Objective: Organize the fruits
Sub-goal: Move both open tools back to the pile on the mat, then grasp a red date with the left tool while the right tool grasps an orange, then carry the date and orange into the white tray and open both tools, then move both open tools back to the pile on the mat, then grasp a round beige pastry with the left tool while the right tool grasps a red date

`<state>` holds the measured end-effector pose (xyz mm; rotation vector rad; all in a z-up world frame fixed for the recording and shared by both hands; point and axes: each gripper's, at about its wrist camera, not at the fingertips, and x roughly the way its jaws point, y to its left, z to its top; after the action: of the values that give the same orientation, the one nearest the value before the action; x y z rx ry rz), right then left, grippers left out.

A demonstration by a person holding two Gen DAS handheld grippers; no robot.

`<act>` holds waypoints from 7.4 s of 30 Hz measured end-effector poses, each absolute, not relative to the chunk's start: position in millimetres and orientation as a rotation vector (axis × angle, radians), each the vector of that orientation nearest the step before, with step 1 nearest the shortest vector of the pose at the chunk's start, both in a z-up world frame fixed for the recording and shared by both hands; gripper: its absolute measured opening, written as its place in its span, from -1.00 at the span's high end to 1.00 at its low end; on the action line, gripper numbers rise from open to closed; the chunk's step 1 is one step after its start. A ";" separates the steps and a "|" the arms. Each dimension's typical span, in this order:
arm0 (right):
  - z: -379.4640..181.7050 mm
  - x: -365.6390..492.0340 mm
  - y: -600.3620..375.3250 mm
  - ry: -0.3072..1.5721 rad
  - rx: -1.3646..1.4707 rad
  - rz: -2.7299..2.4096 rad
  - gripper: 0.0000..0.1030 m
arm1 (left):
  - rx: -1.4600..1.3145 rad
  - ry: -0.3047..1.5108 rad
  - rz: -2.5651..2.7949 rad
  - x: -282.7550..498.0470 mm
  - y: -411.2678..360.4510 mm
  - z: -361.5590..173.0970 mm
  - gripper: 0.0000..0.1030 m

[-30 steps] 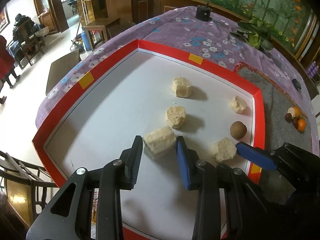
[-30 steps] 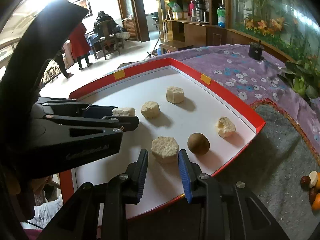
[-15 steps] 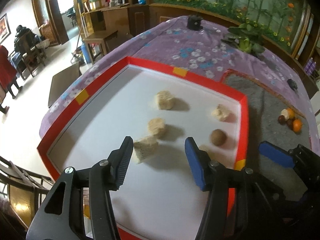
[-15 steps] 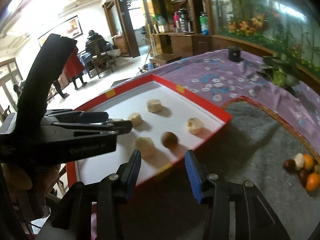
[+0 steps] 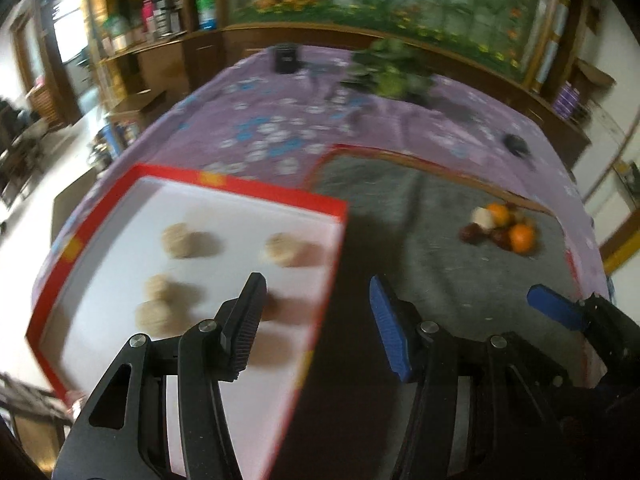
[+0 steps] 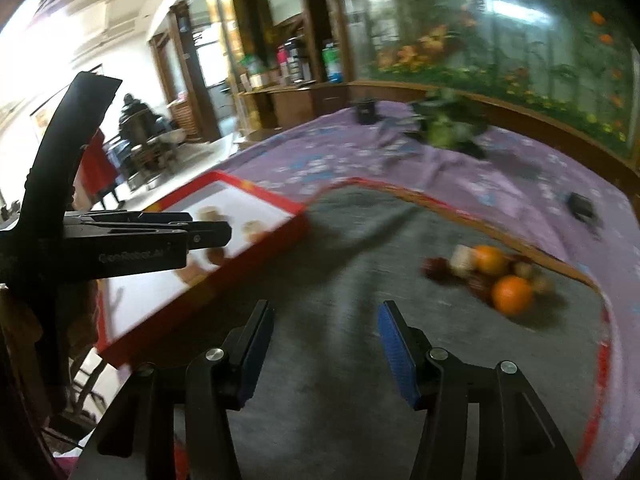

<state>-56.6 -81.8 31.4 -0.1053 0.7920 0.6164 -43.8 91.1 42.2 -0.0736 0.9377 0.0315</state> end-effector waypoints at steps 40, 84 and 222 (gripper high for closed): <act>7.1 2.5 -193.3 0.829 0.048 0.423 -0.03 | 0.172 1.053 -0.287 46.9 -29.7 -5.4 0.60; 33.8 -49.8 -78.5 0.794 -0.059 0.619 0.36 | -0.017 0.925 -0.157 -62.2 83.2 48.8 0.63; 1.2 -7.5 -186.4 0.887 0.013 0.496 0.01 | -0.099 1.136 -0.090 92.6 -28.3 -9.5 0.09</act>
<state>-7.5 -186.4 1.2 0.0134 0.8875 0.4959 92.6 -28.3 -9.5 -0.0989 1.1358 -0.0899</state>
